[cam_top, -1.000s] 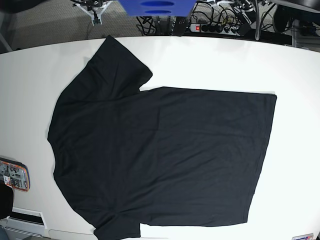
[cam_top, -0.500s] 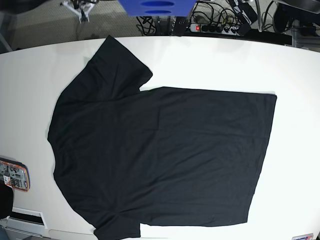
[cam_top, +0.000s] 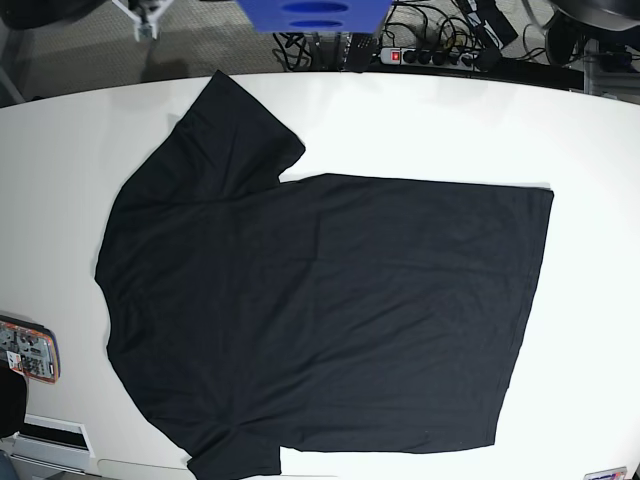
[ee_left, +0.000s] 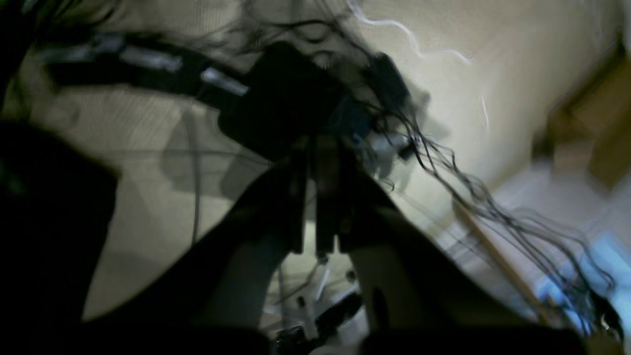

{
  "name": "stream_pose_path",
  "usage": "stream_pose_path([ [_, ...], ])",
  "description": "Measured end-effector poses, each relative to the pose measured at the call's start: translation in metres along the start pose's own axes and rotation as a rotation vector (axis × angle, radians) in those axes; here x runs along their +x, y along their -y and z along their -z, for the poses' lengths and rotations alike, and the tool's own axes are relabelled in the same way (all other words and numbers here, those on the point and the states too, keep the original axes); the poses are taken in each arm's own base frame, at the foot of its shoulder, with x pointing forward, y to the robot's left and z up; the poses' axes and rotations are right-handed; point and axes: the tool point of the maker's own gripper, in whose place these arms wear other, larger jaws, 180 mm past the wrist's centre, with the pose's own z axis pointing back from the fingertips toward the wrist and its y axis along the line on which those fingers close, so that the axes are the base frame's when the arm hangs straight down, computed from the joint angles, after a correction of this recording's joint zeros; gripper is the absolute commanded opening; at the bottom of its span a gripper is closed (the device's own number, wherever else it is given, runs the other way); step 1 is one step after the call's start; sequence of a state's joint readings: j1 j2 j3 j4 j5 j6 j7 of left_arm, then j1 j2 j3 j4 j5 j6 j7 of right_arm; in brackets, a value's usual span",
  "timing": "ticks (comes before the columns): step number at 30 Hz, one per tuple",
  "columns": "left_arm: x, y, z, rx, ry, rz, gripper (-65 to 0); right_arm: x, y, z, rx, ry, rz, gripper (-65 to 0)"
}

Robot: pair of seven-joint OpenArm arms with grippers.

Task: Fold the T-shirt properly
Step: 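Move both grippers down toward the shoulder corners of the black T-shirt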

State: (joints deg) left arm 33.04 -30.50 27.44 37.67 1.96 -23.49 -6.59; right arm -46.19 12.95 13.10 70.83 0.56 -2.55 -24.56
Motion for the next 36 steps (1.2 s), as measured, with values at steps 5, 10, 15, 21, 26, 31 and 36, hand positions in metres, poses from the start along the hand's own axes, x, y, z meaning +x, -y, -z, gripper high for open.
stream_pose_path([
  [5,0.025,-0.006,-0.023,0.064,0.149,-0.100,-61.8,0.012,0.010,-0.018,-0.022,0.064,0.011,-64.6],
  [10,0.083,0.004,-0.040,0.100,0.355,-0.169,-61.8,0.026,0.018,-0.033,-0.057,0.117,0.076,-64.6],
  [15,0.117,-0.003,-0.070,0.165,0.518,-0.191,-61.8,0.072,0.034,-0.052,-0.101,0.252,0.107,-64.6],
  [21,0.129,-0.026,-0.108,0.265,0.608,-0.185,-61.8,0.108,0.057,-0.078,-0.158,0.363,0.121,-64.6],
  [26,0.141,-0.046,-0.149,0.362,0.680,-0.150,-61.8,0.121,0.089,-0.103,-0.241,0.422,0.122,-64.6],
  [31,0.161,-0.050,-0.179,0.406,0.746,-0.098,-61.8,0.133,0.098,-0.118,-0.269,0.464,0.122,-64.6],
  [36,0.181,-0.056,-0.214,0.464,0.817,-0.042,-61.8,0.145,0.102,-0.131,-0.285,0.504,0.115,-64.6],
])
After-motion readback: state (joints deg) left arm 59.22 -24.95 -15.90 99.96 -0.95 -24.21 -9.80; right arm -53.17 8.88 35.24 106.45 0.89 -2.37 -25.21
